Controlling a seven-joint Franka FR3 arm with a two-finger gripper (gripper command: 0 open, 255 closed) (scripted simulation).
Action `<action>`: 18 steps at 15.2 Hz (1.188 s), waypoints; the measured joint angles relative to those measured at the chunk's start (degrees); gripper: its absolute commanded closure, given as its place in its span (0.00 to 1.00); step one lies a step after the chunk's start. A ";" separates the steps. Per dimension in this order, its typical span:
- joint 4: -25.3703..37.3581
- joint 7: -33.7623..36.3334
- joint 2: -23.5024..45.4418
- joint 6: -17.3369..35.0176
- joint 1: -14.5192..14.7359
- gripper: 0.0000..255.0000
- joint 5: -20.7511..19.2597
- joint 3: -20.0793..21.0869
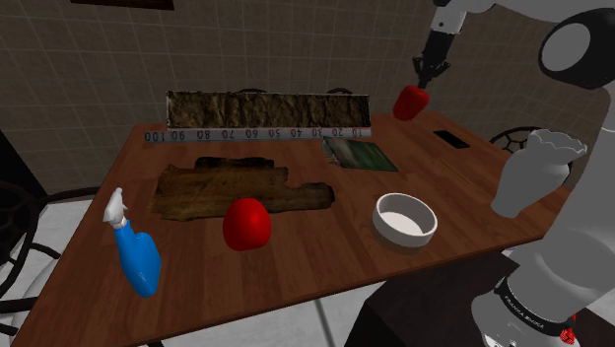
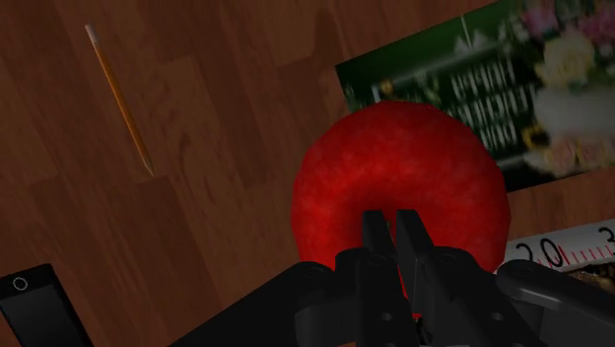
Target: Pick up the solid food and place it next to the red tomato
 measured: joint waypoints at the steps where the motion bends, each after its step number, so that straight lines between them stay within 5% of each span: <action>1: 0.81 0.03 0.14 -0.68 -0.09 1.00 0.04 -0.02; 18: -26.76 20.62 -21.90 7.51 12.97 1.00 -5.04 8.88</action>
